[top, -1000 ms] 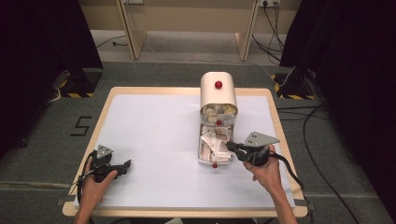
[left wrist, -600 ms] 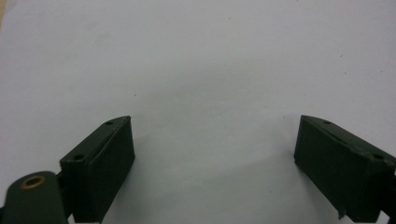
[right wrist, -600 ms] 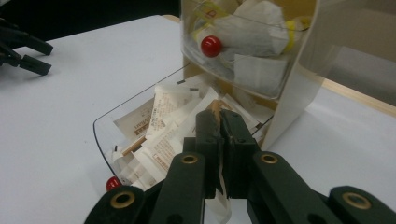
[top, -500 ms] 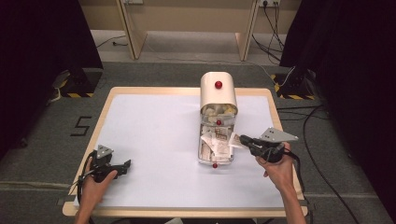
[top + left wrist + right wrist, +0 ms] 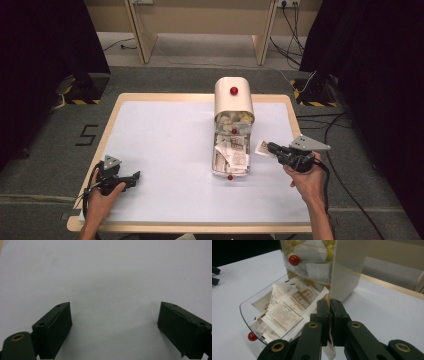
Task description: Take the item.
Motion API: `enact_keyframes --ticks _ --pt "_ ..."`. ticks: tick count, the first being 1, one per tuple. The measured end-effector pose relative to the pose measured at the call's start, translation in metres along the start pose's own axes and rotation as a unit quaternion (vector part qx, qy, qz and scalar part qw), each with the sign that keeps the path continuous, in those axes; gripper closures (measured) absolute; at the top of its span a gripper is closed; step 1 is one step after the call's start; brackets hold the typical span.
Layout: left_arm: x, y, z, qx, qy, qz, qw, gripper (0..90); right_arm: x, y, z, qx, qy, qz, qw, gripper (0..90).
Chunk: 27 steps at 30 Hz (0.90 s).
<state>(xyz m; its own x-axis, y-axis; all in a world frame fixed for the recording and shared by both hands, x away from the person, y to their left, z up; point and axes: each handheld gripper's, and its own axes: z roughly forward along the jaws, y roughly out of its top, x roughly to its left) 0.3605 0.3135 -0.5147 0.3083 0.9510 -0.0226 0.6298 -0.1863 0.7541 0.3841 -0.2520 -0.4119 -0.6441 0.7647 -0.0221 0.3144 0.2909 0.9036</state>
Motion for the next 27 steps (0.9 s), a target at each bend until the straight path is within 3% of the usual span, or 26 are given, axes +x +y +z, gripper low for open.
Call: enact_keyframes --ticks 18,27 --pt "0.000 0.000 0.000 0.000 0.000 0.000 1.0000 11.3 -0.019 -0.011 -0.006 0.002 -0.029 0.023 0.9993 86.8" --pt "0.000 0.000 0.000 0.001 0.000 0.001 1.0000 11.3 -0.032 -0.025 -0.004 0.017 -0.047 0.040 0.9980 86.8"
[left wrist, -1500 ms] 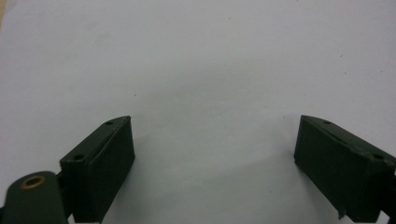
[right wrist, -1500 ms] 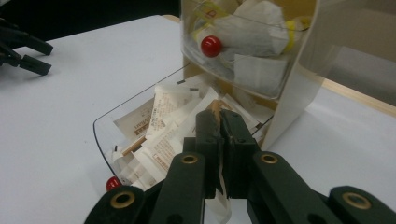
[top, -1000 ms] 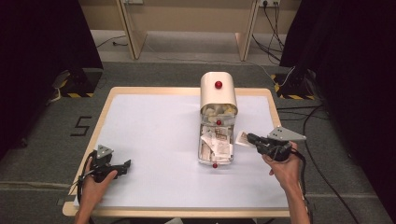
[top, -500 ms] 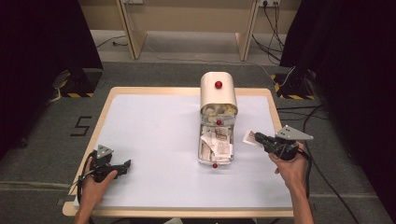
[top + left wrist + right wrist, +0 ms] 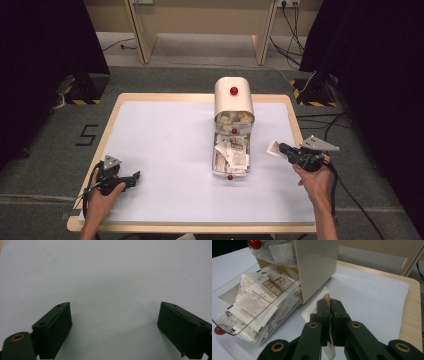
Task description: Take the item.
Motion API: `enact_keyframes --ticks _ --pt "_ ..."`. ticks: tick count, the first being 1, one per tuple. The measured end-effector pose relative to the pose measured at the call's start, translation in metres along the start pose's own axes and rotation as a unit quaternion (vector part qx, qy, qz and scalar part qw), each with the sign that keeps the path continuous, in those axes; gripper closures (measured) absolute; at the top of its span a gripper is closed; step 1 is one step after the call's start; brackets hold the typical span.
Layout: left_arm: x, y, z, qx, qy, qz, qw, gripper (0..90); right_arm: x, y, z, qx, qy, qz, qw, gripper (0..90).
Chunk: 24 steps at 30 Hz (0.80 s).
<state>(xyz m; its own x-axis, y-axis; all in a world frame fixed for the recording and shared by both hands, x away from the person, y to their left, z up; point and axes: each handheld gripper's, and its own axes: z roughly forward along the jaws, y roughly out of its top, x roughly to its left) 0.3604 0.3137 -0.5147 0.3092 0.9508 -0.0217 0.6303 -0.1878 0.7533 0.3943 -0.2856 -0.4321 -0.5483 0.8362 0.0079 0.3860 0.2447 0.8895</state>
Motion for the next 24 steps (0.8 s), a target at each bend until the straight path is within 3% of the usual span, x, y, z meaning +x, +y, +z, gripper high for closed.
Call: enact_keyframes --ticks 14,24 --pt "0.000 0.000 0.000 0.000 0.000 0.000 1.0000 11.3 -0.011 -0.017 0.009 0.026 -0.010 0.016 0.9995 86.5" --pt "0.000 0.000 0.000 0.000 0.000 0.000 1.0000 11.4 -0.009 -0.028 0.022 0.054 -0.006 0.021 0.9983 85.6"
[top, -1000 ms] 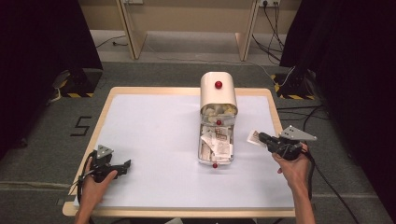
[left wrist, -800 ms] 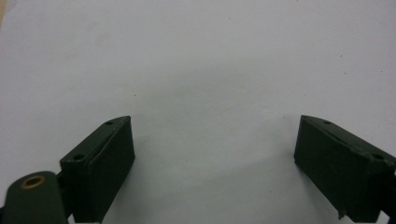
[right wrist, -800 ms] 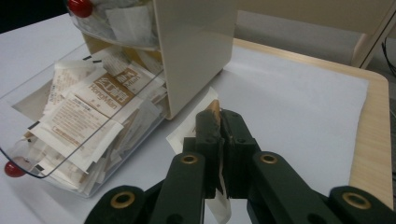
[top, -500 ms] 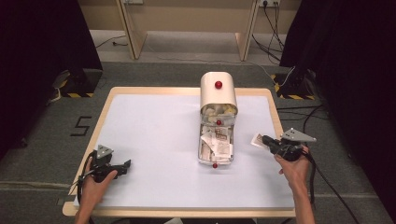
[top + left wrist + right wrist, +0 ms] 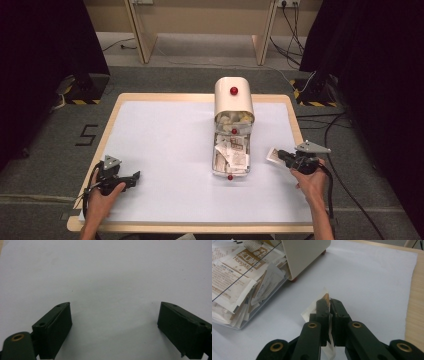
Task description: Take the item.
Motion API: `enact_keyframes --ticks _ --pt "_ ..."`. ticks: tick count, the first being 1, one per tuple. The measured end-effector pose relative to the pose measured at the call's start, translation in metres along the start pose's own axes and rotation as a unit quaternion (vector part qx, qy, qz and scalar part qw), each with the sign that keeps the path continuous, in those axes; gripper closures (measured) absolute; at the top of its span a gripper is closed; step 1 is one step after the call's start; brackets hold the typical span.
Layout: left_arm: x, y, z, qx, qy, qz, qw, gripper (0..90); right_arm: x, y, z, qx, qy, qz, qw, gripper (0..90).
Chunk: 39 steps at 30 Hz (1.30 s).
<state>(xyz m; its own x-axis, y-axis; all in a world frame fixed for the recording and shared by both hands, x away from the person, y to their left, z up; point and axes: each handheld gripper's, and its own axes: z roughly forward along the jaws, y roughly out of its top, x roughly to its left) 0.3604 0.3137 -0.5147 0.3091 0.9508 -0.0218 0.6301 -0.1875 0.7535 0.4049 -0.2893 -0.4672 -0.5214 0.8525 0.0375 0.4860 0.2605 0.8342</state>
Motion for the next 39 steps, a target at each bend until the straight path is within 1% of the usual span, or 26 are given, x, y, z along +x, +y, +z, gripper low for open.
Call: enact_keyframes --ticks 3,5,6,7,9,10,11,12,13,14,15,17,18,19,21,22,25,33,34,39 --pt "0.000 0.000 0.000 0.000 0.000 0.000 1.0000 11.3 0.001 -0.001 0.003 0.005 -0.001 -0.002 1.0000 83.1" --pt "0.000 0.000 0.000 0.000 0.000 -0.001 1.0000 11.3 0.001 -0.002 0.005 0.009 0.001 0.004 0.9999 79.3" --pt "0.000 0.000 0.000 0.000 0.000 0.000 1.0000 11.3 0.000 -0.002 0.005 0.006 0.000 0.009 0.9999 77.3" --pt "0.000 0.000 0.000 0.000 0.000 0.000 1.0000 11.3 -0.001 -0.002 0.004 0.003 -0.003 0.015 0.9999 72.6" --pt "0.000 0.000 0.000 0.000 0.000 0.000 1.0000 11.3 0.000 -0.001 0.002 0.000 -0.006 0.016 0.9999 71.4" --pt "0.000 0.000 0.000 0.000 0.000 0.000 1.0000 11.3 0.001 0.001 0.000 -0.007 -0.006 0.016 0.9998 68.9" --pt "0.000 0.000 0.000 0.000 0.000 0.000 1.0000 11.3 0.001 0.002 -0.001 -0.010 -0.007 0.015 0.9998 68.4" --pt "0.000 0.000 0.000 0.000 0.000 0.000 1.0000 11.3 0.002 0.005 -0.003 -0.019 -0.007 0.012 0.9997 66.5" --pt "0.000 0.000 0.000 0.000 0.000 0.000 1.0000 11.3 0.002 0.005 -0.003 -0.019 -0.007 0.012 0.9997 66.5" --pt "0.000 0.000 0.000 0.000 0.000 0.000 1.0000 11.3 0.004 0.007 -0.004 -0.023 -0.007 0.012 0.9996 62.5" --pt "0.000 0.000 0.000 -0.001 0.000 -0.001 1.0000 11.3 0.004 0.007 -0.004 -0.023 -0.007 0.012 0.9996 62.5" --pt "0.000 0.000 0.000 -0.001 0.000 -0.001 1.0000 11.4 0.006 0.009 -0.005 -0.027 -0.007 0.011 0.9996 57.1" --pt "0.000 0.000 0.000 0.000 0.000 0.000 1.0000 11.3 0.008 0.010 -0.005 -0.028 -0.007 0.017 0.9994 55.0" --pt "0.000 0.000 0.000 0.000 0.000 0.000 1.0000 11.3 0.008 0.011 -0.005 -0.029 -0.008 0.017 0.9994 53.7" --pt "0.000 0.000 0.000 0.000 0.000 0.000 1.0000 11.3 0.009 0.011 -0.005 -0.029 -0.006 0.018 0.9994 52.9" --pt "0.000 0.000 0.000 0.000 0.000 -0.001 1.0000 11.3 0.011 0.012 -0.005 -0.030 -0.006 0.014 0.9994 51.6" --pt "0.000 0.000 0.000 0.000 0.000 0.000 1.0000 11.3 0.014 0.012 -0.005 -0.028 -0.007 0.005 0.9996 51.3" --pt "0.000 0.000 0.000 0.000 0.000 0.000 1.0000 11.4 0.022 0.012 -0.009 -0.028 0.001 -0.007 0.9996 49.9" --pt "0.000 0.000 0.000 0.000 0.000 0.000 1.0000 11.3 0.025 0.012 -0.011 -0.029 0.002 -0.011 0.9995 49.8" --pt "0.000 0.000 0.000 0.000 0.000 0.000 1.0000 11.3 0.029 0.012 -0.015 -0.029 0.006 -0.013 0.9995 48.5"
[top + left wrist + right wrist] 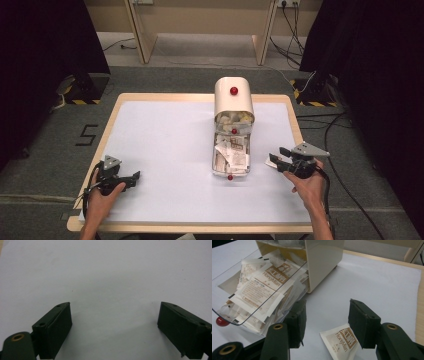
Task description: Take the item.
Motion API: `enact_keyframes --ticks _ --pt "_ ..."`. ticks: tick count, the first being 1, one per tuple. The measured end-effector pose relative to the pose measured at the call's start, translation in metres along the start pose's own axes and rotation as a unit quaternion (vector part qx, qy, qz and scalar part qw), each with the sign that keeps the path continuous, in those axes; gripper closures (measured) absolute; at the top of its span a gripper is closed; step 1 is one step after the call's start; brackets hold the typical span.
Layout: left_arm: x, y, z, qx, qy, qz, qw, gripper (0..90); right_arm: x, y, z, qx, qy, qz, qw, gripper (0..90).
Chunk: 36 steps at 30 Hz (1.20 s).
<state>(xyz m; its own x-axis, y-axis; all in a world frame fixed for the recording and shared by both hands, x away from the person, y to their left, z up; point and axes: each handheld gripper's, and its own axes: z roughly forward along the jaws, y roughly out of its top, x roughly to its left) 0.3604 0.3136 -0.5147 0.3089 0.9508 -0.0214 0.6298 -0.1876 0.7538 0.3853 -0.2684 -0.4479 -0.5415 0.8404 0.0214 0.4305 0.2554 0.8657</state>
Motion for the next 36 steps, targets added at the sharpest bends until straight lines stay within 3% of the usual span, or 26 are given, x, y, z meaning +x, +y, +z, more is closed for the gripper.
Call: enact_keyframes --ticks 10,28,36 --pt "0.000 0.000 0.000 0.000 0.000 0.000 1.0000 11.4 0.008 -0.006 -0.003 0.002 -0.001 -0.003 1.0000 42.2" --pt "0.000 0.000 0.000 0.000 0.000 0.000 1.0000 11.4 0.021 -0.015 -0.008 0.008 0.005 -0.015 0.9999 40.4" --pt "0.000 0.000 0.000 0.000 0.000 0.000 1.0000 11.4 0.035 -0.023 -0.013 0.008 0.011 -0.025 0.9996 40.0"
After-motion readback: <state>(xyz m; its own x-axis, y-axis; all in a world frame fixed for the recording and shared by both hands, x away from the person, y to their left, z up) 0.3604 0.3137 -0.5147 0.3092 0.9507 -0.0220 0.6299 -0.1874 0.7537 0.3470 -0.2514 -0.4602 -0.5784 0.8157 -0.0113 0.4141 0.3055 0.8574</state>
